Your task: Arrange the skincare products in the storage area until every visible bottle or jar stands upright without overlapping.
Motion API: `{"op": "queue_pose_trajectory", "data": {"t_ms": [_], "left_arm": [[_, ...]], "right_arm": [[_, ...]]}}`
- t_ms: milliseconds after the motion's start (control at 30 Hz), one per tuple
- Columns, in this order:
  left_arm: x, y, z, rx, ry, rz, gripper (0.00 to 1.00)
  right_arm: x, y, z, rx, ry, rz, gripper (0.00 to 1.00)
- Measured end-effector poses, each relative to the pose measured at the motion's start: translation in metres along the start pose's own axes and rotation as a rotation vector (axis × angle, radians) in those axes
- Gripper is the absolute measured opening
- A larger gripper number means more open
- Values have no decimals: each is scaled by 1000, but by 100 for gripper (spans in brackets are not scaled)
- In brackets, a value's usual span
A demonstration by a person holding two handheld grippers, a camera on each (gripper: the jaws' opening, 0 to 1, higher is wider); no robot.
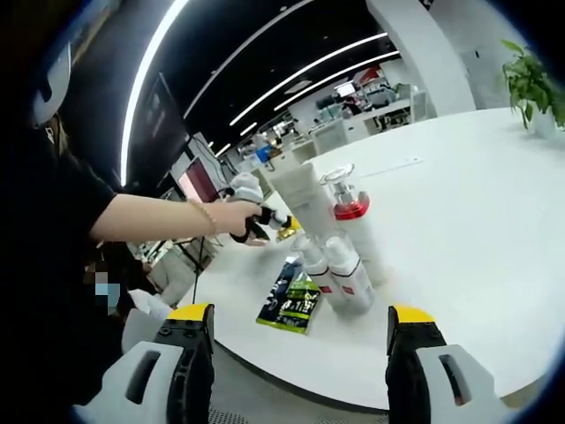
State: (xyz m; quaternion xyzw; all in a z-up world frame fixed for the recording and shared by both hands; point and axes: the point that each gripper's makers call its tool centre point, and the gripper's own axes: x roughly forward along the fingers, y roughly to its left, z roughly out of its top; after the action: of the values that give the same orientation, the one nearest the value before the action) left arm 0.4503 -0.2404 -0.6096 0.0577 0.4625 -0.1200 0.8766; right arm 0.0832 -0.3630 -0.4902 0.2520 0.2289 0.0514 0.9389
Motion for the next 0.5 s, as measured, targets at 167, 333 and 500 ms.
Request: {"op": "queue_pose_trajectory", "data": {"t_ms": [167, 333, 500], "left_arm": [[4, 2, 4, 4, -14, 24, 63], [6, -3, 8, 51, -31, -1, 53], [4, -4, 8, 79, -32, -24, 37]], "right_arm": [[0, -2, -1, 1, 3, -6, 86], [0, -2, -1, 2, 7, -6, 85], [1, -1, -1, 4, 8, -6, 85]]}}
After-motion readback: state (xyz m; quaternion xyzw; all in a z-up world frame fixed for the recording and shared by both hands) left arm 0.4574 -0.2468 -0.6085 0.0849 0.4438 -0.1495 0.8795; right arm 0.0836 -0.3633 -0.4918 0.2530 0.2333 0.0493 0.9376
